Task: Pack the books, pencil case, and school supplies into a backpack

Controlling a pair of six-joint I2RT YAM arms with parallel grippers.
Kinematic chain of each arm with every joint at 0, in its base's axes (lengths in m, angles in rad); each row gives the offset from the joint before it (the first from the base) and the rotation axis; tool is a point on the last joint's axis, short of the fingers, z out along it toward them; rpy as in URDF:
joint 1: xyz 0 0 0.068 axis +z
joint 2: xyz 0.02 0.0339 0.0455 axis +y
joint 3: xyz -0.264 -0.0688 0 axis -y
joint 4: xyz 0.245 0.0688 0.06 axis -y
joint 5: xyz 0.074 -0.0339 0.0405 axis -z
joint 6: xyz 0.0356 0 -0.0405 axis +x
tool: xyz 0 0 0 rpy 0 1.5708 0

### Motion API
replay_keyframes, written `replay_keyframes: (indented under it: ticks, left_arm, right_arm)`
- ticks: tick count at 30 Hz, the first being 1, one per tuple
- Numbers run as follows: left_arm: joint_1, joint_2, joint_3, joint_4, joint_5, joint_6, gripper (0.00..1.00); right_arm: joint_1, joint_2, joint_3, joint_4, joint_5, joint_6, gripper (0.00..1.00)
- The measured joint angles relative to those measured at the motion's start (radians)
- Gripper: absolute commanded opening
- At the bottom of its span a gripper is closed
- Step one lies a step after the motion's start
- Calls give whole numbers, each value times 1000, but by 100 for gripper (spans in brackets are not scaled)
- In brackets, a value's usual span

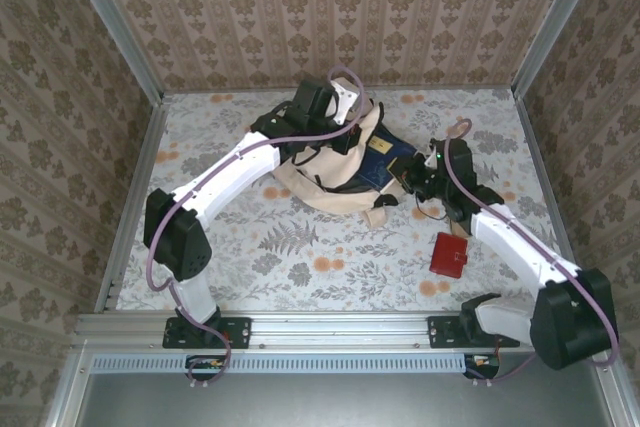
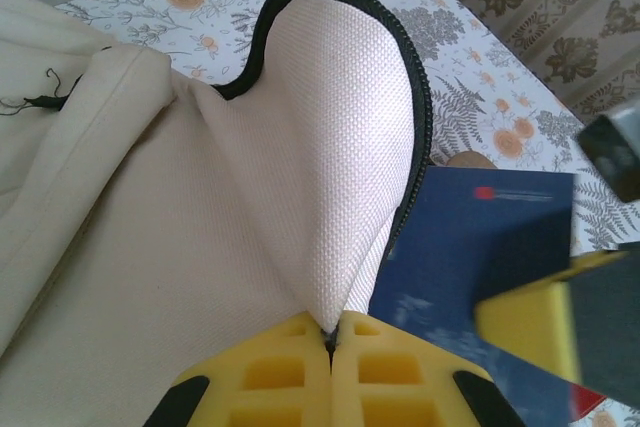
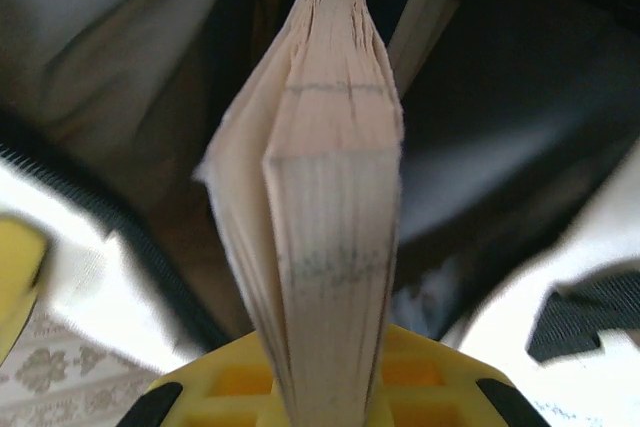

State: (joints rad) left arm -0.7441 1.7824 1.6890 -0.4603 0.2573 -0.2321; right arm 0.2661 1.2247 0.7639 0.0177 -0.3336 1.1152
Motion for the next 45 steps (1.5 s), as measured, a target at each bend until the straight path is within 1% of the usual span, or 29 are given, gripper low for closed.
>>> replay_keyframes:
  ticks: [5, 7, 13, 20, 21, 22, 23, 25, 26, 28, 30, 33, 38, 45]
  left_arm:
    - [-3, -31, -41, 26, -4, -27, 0]
    - [-3, -48, -63, 43, -5, -37, 0]
    - [-3, -107, -127, 67, -8, -60, 0]
    - [-6, -134, -159, 89, -11, -80, 0]
    - [-7, -134, -160, 91, -11, -83, 0]
    - [-7, -134, -160, 92, -12, -86, 0]
    - [-7, -134, -160, 93, -13, -88, 0]
    - [-6, -135, -162, 95, -16, -91, 0]
    - [-6, -135, -163, 95, -16, -95, 0]
    - [0, -135, -164, 96, -15, -106, 0]
    - [8, -135, -164, 102, -14, -116, 0]
    - [24, -135, -168, 115, -9, -135, 0]
    - [42, -135, -182, 129, 2, -162, 0]
    - [45, -136, -193, 133, 13, -169, 0]
  right_arm:
    - [45, 154, 21, 148, 125, 61, 9]
    - [71, 238, 57, 203, 167, 73, 9]
    - [134, 421, 185, 286, 231, 120, 9]
    - [176, 566, 263, 354, 307, 186, 11]
    - [179, 588, 275, 367, 313, 198, 13]
    - [180, 610, 289, 374, 319, 209, 18]
    - [180, 625, 301, 376, 323, 214, 25]
    - [180, 657, 337, 359, 327, 218, 44]
    - [180, 662, 349, 347, 326, 216, 52]
    - [180, 661, 356, 334, 327, 211, 62]
    - [179, 655, 352, 327, 326, 212, 66]
    - [176, 614, 316, 304, 321, 217, 67]
    - [161, 487, 223, 282, 295, 224, 68]
    - [105, 306, 118, 222, 231, 217, 68]
